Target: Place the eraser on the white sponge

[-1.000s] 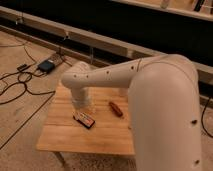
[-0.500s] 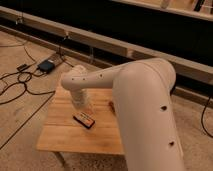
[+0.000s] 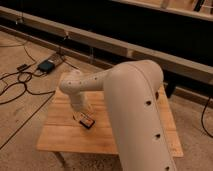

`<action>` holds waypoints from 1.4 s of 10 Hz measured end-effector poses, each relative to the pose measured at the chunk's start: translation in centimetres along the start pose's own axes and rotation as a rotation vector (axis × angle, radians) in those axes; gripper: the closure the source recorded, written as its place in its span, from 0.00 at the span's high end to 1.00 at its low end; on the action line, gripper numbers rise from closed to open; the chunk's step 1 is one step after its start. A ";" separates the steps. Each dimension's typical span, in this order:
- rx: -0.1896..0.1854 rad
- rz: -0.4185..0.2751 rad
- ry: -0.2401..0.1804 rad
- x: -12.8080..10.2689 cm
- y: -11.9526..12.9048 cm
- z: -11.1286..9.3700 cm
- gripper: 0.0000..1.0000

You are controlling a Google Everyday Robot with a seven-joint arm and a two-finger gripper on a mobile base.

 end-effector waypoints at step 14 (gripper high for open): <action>-0.046 0.004 0.088 -0.2 0.5 3.8 0.34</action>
